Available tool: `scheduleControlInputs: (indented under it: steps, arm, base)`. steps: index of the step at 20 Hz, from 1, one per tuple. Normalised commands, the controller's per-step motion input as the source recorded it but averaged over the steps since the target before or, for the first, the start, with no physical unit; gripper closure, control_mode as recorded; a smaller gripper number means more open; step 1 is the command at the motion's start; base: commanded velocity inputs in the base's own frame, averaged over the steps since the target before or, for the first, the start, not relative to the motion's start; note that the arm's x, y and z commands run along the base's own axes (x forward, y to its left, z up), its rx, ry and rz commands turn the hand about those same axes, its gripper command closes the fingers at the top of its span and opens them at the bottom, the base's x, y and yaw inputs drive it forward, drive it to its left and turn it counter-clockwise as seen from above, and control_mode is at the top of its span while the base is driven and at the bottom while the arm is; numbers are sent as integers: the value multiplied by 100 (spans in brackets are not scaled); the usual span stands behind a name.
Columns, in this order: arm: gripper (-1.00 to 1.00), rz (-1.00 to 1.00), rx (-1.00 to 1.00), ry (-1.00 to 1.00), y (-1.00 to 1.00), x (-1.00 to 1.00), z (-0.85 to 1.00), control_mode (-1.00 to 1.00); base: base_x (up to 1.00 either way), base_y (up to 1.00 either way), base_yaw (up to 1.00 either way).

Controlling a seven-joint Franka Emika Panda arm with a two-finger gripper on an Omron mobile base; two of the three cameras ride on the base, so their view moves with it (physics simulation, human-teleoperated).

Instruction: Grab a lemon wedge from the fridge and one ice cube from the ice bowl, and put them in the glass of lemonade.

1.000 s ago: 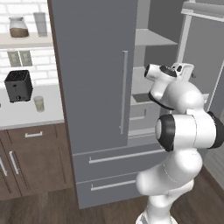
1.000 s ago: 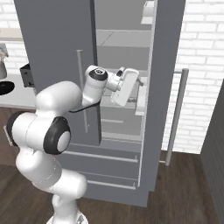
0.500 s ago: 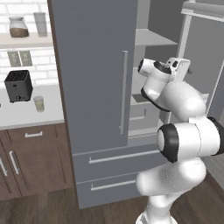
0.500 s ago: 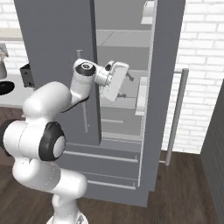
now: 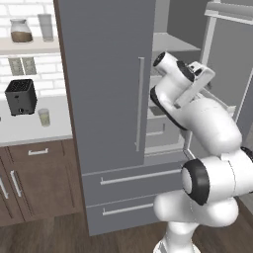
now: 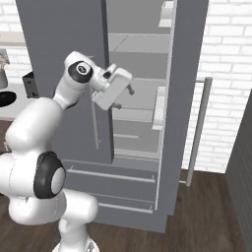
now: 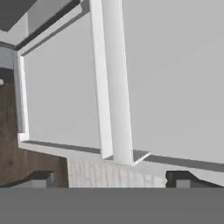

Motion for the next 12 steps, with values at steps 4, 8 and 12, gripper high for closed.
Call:
scheduleControlInputs:
  steps: [4, 8, 12]
  arm:
    - [-100, -5, 35, -28, 74, -61, 0, -100]
    - [-100, -7, 43, -35, 65, -73, 0, -100]
    - [-100, -6, 44, -39, 71, -59, 0, -100]
  base:
    - [0, 0, 0]
    - [0, 0, 0]
    - [0, 0, 0]
